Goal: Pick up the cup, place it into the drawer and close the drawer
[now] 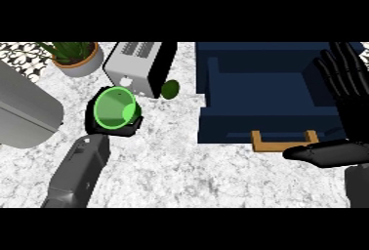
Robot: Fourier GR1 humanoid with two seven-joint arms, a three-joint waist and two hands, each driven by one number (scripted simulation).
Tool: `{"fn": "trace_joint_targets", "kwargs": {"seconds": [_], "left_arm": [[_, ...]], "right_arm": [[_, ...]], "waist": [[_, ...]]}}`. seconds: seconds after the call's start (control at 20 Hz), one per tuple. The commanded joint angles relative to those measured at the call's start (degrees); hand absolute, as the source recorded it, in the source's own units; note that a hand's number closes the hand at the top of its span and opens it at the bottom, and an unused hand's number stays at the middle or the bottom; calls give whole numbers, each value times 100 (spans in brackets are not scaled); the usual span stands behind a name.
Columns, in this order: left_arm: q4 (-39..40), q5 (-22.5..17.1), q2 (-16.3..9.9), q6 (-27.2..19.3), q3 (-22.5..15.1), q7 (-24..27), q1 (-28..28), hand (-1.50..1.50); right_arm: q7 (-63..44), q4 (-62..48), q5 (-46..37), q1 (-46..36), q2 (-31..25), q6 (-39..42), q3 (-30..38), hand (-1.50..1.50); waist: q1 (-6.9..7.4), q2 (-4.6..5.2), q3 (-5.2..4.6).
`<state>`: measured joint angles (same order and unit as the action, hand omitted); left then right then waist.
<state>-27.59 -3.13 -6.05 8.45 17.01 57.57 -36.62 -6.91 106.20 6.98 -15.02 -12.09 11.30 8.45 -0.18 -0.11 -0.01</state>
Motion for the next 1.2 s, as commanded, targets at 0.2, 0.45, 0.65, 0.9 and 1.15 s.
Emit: {"fn": "trace_joint_targets", "kwargs": {"seconds": [0.2,0.45,0.65,0.9,1.15], "left_arm": [[-1336,-3,503,-215,-530,-1520,-956,150],[-2088,-113,573,-703,-889,-2751,-1400,150],[-1932,-484,602,-1710,-1611,-3258,-2204,150],[-1080,-708,604,-2349,-1793,-3826,-3234,150],[-137,-952,605,-2709,-2108,-4204,-3830,150]], "right_arm": [[-56,184,-71,94,-67,-52,80,-150],[-491,168,136,-208,-100,-116,144,-150],[-165,101,-33,-82,-61,-55,51,-150],[-14,103,31,16,-49,-14,127,-150],[361,-294,160,-47,-184,265,244,-150]], "waist": [[62,-53,8],[52,-33,3],[-67,-9,3],[-196,37,4],[-360,92,10]]}}
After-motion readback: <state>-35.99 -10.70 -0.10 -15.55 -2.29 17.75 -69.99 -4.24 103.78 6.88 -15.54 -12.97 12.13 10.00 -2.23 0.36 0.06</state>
